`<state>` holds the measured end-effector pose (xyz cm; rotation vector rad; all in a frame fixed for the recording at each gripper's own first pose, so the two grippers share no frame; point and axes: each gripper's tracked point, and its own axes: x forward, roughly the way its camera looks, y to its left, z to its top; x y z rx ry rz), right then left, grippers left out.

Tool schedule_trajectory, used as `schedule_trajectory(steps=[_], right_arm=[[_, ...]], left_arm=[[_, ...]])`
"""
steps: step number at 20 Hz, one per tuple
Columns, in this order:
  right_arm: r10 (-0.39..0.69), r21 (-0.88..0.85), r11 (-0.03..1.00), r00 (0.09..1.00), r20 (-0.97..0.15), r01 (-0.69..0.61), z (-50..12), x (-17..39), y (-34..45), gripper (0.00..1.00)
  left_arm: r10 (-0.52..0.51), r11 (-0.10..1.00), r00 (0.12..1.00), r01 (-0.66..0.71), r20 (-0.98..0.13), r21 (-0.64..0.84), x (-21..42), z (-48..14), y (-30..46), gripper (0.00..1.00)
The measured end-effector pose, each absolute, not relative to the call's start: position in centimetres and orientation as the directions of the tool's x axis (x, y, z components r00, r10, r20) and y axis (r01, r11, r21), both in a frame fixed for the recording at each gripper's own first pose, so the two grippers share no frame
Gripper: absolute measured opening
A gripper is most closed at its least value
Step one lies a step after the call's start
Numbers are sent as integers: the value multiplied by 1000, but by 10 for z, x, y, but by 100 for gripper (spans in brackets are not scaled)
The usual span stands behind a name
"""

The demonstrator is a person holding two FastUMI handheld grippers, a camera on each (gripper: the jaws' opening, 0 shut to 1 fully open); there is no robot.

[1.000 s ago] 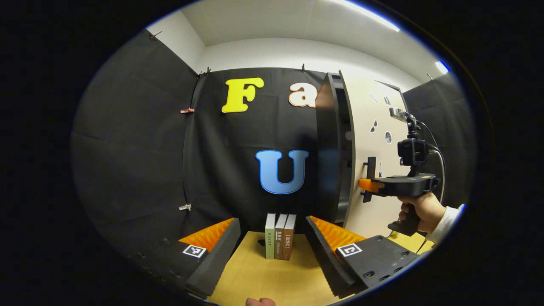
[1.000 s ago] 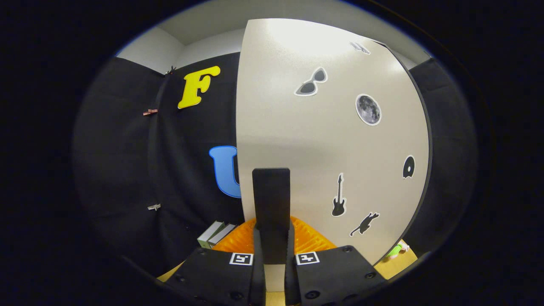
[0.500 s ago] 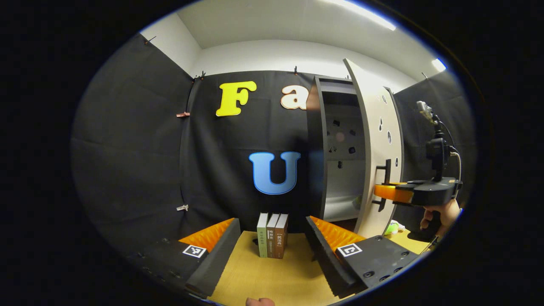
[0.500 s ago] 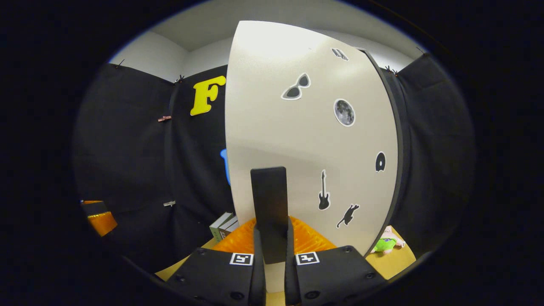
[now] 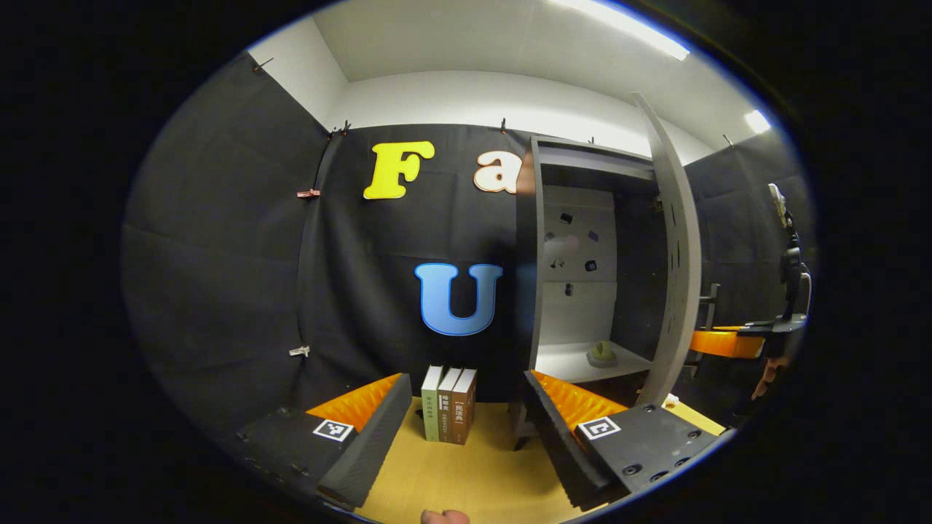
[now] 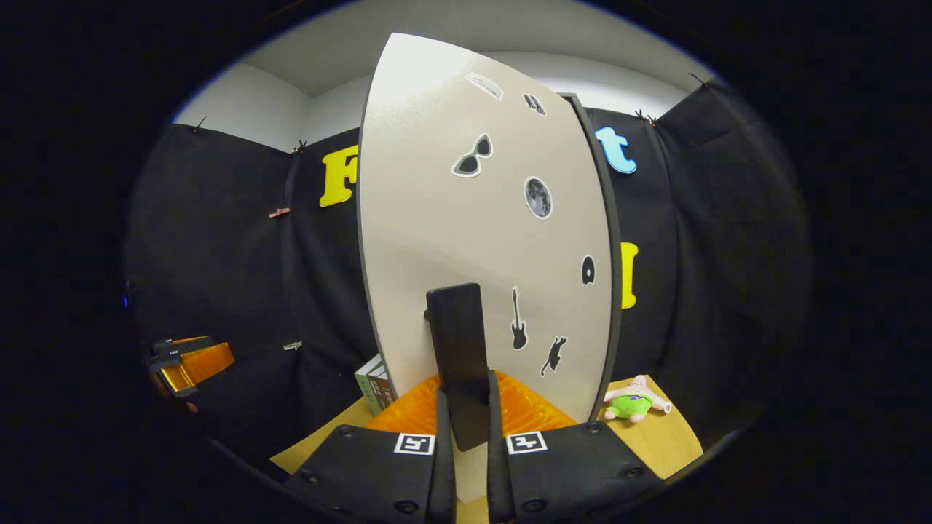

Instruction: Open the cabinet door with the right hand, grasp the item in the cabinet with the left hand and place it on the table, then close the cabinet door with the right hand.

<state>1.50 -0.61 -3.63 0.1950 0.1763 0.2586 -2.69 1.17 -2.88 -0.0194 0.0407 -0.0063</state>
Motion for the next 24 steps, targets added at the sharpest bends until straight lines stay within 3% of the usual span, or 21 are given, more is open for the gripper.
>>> schedule_trajectory(steps=[5,10,14,17,18,19,24], right_arm=[[169,171,975,973,-159,-141,-34,-5,-57,21],[-4,87,996,986,-168,18,-32,-18,-119,16],[-118,-37,993,986,-119,114,-21,-24,-158,12],[-102,5,995,987,-128,103,-17,-31,-169,9],[-103,5,995,986,-129,104,-18,-29,-169,15],[-109,-13,994,987,-122,108,-18,-28,-174,8],[-78,0,997,989,-122,79,-23,-28,-182,8]], left_arm=[[-38,999,998,38,-52,-2,-18,-32,-5,96],[-75,997,996,75,-56,-4,-13,-31,-20,96],[-95,995,994,95,-44,-8,-11,-30,-31,96],[-100,995,994,100,-46,-5,-8,-30,-40,96],[-97,995,994,97,-49,-1,-7,-31,-42,96],[-96,995,994,96,-53,0,-5,-33,-45,96],[-87,996,994,87,-59,1,5,-31,-63,96]])
